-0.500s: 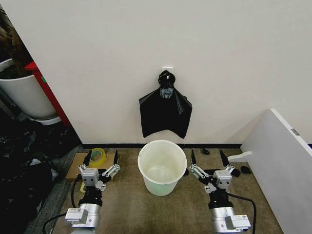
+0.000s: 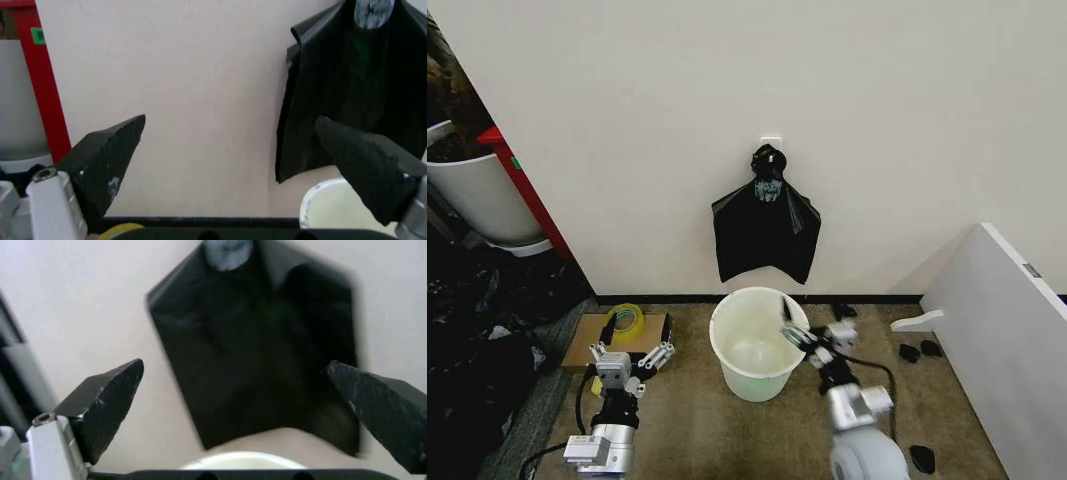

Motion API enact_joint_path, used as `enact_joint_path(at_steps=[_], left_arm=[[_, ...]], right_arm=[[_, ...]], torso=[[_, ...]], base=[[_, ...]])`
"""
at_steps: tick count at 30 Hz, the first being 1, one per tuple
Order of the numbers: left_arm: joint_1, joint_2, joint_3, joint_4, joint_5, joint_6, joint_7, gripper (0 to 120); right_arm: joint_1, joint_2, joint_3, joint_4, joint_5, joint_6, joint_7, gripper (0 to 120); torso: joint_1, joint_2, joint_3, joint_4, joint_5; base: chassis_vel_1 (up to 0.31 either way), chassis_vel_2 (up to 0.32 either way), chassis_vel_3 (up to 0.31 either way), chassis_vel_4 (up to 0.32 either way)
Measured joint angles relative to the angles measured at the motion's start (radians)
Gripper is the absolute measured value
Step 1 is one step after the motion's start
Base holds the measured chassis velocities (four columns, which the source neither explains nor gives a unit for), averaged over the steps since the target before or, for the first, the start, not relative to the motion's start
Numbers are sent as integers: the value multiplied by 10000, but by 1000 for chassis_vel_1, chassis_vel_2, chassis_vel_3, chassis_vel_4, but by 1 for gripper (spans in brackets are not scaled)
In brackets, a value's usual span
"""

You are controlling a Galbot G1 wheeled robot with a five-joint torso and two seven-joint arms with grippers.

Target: Place the garbage bag over the trash bin.

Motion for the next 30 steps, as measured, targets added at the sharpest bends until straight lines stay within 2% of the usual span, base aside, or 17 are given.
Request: enact_joint_path(at_steps=[1, 7, 8, 10, 11, 12, 16, 20, 30], left_arm=[[0, 0, 0, 0, 0, 0, 0, 100], [298, -300, -85, -63, 376, -74, -8, 100], [298, -300, -85, -63, 376, -74, -8, 100], [356, -334, -145, -86, 392, -95, -16, 100], [405, -373, -211, -103, 396, -128, -34, 100], [405, -373, -211, -103, 396, -128, -34, 100], [424, -449, -232, -47, 397, -181, -48, 100], [387, -482, -218, 12, 397, -185, -52, 100], [266, -427, -211, 95, 343, -175, -57, 99]], right_arm=[[0, 0, 0, 0, 0, 0, 0, 100], [2623, -305, -1170, -1295, 2201, -691, -357, 100], [2623, -305, -1170, -1295, 2201, -691, -357, 100], [3208, -252, -1299, -1580, 2776, -837, -355, 100], [3991, -96, -1373, -1988, 3635, -1040, -321, 100], [3991, -96, -1373, -1988, 3635, -1040, -321, 100], [5761, 370, -1140, -3035, 5832, -1574, -60, 100], [6461, 420, -951, -3432, 6296, -1683, 54, 100], [7070, 391, -722, -4201, 6125, -1711, 188, 100]], torso=[[0, 0, 0, 0, 0], [0, 0, 0, 0, -1], [0, 0, 0, 0, -1], [1, 0, 1, -1, -2], [0, 0, 1, 1, -2], [0, 0, 1, 1, -2], [1, 0, 2, -1, -2], [1, 0, 0, -1, -2], [1, 0, 0, -2, -2]], base=[[0, 0, 0, 0], [0, 0, 0, 0], [0, 0, 0, 0], [0, 0, 0, 0], [0, 0, 0, 0], [0, 0, 0, 0], [0, 0, 0, 0], [0, 0, 0, 0], [0, 0, 0, 0]])
